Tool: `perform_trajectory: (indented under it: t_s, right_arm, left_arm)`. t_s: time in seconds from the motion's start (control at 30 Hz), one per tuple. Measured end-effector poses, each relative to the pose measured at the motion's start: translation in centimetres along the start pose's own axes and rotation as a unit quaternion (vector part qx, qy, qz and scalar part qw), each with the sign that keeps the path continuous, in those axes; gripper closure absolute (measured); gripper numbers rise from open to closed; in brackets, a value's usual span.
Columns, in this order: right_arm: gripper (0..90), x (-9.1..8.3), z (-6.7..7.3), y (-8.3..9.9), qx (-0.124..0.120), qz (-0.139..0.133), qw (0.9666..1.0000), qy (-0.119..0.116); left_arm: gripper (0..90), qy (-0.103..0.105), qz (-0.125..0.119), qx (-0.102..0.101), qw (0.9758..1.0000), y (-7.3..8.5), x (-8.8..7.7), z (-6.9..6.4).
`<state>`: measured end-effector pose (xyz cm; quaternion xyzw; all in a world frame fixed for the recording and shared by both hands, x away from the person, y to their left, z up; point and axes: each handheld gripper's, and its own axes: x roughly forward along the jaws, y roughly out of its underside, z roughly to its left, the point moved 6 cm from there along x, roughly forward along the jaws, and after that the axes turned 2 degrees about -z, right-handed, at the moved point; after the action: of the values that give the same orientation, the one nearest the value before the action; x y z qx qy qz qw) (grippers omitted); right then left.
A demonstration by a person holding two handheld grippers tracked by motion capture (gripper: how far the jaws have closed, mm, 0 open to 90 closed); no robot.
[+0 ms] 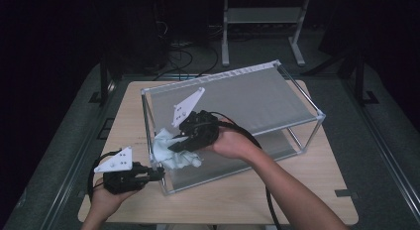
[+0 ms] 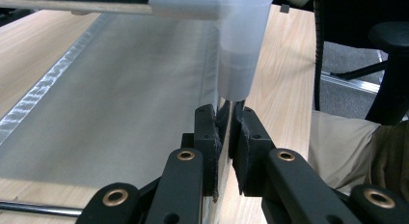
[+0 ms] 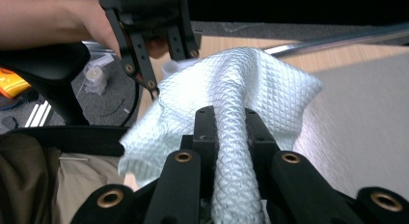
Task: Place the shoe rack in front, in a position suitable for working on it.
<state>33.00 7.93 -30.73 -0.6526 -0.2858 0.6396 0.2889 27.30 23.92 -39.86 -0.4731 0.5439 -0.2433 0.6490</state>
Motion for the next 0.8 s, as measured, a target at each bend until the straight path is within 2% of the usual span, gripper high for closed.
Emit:
perform_trajectory:
  t_s: [0.2, 0.3, 0.47, 0.7, 0.8]
  right_arm:
    - [79.1, -1.4, -0.9, 1.2, 0.013, 0.025, 0.9995, 0.011]
    - [79.1, -0.8, -0.8, 0.7, 0.013, 0.024, 0.9996, 0.003]
    - [78.9, 0.9, -0.3, -0.8, -0.004, 0.017, 0.9998, -0.011]
    - [78.9, 0.1, -1.1, 0.0, 0.003, 0.026, 0.9996, -0.009]
    - [78.9, 0.6, -1.0, -0.5, -0.001, 0.024, 0.9996, -0.013]
  left_arm:
    - [81.2, 0.000, -0.004, 0.000, 1.0000, 0.3, -0.4, 0.0]
    - [81.2, 0.002, -0.005, -0.001, 1.0000, 0.2, -0.3, 0.1]
    - [81.2, 0.000, -0.004, 0.001, 1.0000, 0.3, -0.4, 0.1]
    - [81.1, -0.001, -0.007, -0.002, 1.0000, 0.4, -0.6, 0.1]
    - [81.1, 0.001, -0.008, -0.001, 1.0000, 0.5, -0.6, 0.1]
